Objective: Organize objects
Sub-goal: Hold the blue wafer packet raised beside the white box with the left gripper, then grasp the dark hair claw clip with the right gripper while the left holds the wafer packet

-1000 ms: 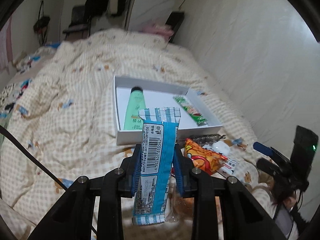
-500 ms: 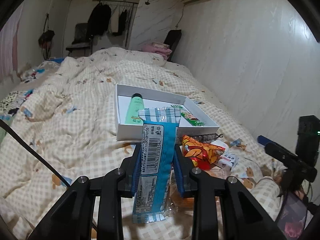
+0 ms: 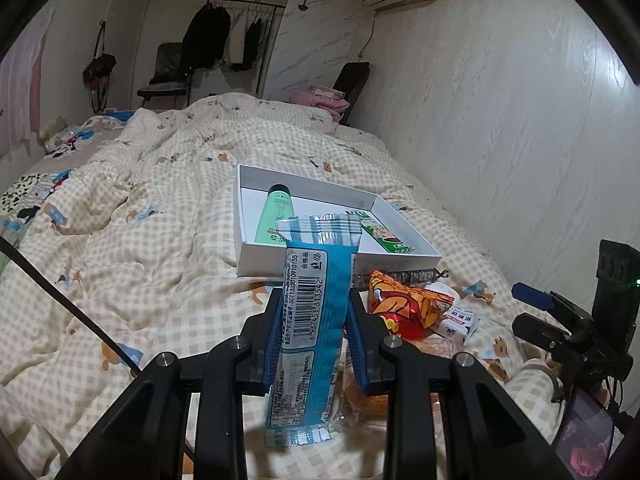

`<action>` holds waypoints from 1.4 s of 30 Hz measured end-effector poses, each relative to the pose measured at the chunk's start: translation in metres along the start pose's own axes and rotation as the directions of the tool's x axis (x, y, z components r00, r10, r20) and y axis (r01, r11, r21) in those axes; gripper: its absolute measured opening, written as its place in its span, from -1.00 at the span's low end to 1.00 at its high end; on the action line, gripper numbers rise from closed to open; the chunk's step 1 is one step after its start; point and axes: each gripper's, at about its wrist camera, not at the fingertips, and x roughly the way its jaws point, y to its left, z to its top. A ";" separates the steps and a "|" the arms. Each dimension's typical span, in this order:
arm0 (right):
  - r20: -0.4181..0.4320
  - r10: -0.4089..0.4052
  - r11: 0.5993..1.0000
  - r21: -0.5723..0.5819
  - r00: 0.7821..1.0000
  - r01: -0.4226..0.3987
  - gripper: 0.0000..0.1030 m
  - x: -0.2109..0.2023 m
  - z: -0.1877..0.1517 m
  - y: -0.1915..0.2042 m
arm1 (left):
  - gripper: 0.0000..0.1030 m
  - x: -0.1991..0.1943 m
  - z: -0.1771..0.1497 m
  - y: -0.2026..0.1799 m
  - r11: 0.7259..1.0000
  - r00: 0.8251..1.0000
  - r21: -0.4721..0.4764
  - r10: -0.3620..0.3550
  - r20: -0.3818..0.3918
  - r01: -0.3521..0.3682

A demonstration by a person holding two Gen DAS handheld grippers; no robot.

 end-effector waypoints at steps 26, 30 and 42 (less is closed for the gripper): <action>-0.024 -0.002 1.000 0.024 1.000 0.002 0.33 -0.005 0.040 -0.022 | -0.39 0.004 0.001 -0.004 0.999 1.000 0.038 -0.008 -0.018 0.009; -0.115 0.036 0.999 0.034 0.993 -0.032 0.33 0.013 0.053 -0.031 | -0.39 0.005 0.001 -0.002 0.999 0.999 0.033 -0.023 -0.024 0.024; -0.410 0.152 0.988 0.075 0.899 -0.133 0.33 0.102 0.058 -0.069 | -0.39 0.013 0.027 0.001 0.996 0.994 0.031 -0.080 -0.076 0.082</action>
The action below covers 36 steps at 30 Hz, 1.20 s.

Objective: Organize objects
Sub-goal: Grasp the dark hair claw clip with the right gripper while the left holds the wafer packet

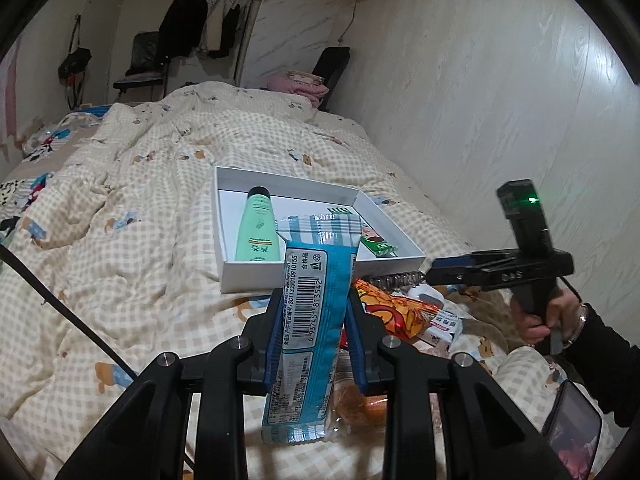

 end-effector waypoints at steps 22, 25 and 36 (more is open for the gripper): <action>0.076 -0.109 0.994 0.035 0.991 0.106 -0.53 -0.051 -0.006 0.012 | -0.39 0.009 -0.011 -0.006 1.000 0.999 0.008 0.028 -0.032 -0.027; 0.082 -0.145 0.989 0.008 0.986 0.145 -0.53 -0.064 -0.020 0.024 | -0.39 0.009 -0.010 -0.006 1.000 0.999 0.009 0.029 -0.034 -0.029; -0.048 -0.127 0.991 -0.052 0.991 0.124 -0.67 -0.050 -0.050 0.035 | -0.39 0.011 -0.011 -0.007 0.999 0.999 0.016 0.035 -0.037 -0.035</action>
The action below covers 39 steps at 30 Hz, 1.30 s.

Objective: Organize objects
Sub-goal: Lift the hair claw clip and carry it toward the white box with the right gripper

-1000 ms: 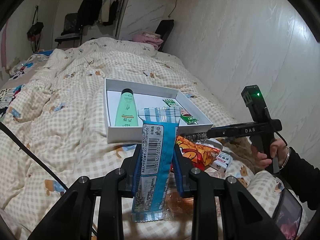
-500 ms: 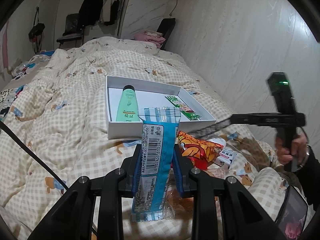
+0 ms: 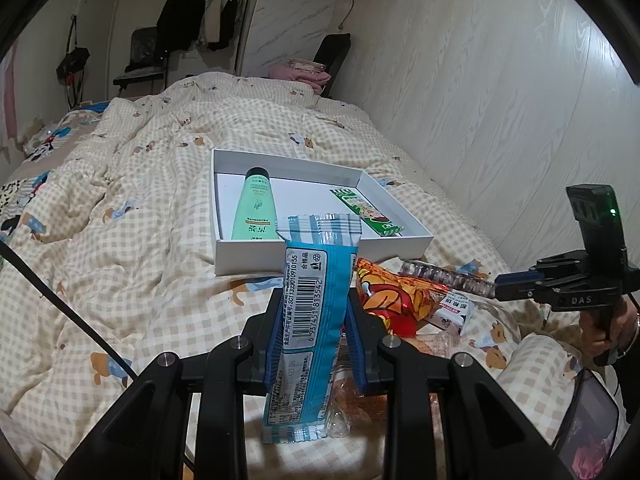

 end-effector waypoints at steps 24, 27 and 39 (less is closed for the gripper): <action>-0.114 0.164 0.986 -0.015 0.980 -0.166 0.62 0.077 0.066 -0.059 | -0.39 0.006 -0.002 0.001 1.000 1.000 0.001 -0.003 -0.019 0.003; -0.119 0.247 0.969 0.036 0.962 -0.245 0.55 0.089 0.066 -0.068 | -0.39 0.006 -0.002 0.003 1.000 1.000 -0.004 -0.007 -0.024 0.007; -0.015 0.200 0.976 0.089 0.980 -0.198 -0.45 0.047 0.053 -0.059 | -0.39 0.007 -0.002 0.002 1.000 1.000 -0.004 -0.004 -0.028 0.004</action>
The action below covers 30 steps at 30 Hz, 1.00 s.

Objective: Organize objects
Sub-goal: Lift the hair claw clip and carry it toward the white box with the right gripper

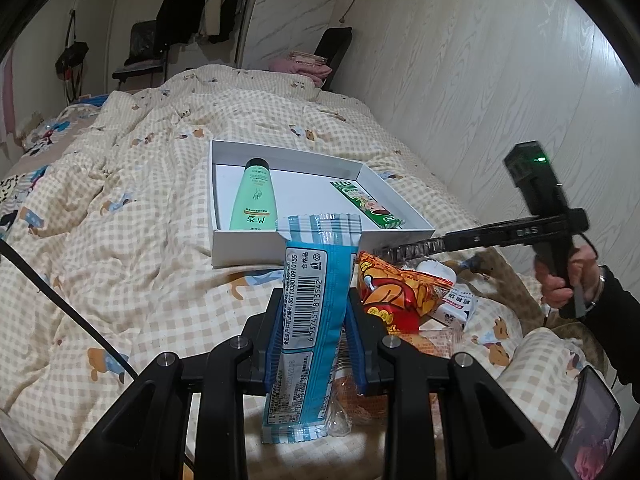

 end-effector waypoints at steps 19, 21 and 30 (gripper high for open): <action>-0.060 -0.137 0.986 -0.106 0.989 0.131 -0.46 -0.022 -0.065 0.063 | -0.39 -0.001 -0.001 -0.001 1.000 1.000 0.008 0.004 0.003 -0.004; -0.069 -0.137 0.984 -0.120 0.988 0.129 -0.45 -0.017 -0.066 0.064 | -0.39 0.000 -0.001 -0.001 1.000 1.000 0.008 0.004 0.003 -0.004; -0.106 -0.112 0.990 -0.094 0.988 0.102 -0.08 0.000 -0.058 0.049 | -0.39 0.000 0.000 0.000 1.000 1.000 0.004 0.001 -0.001 -0.001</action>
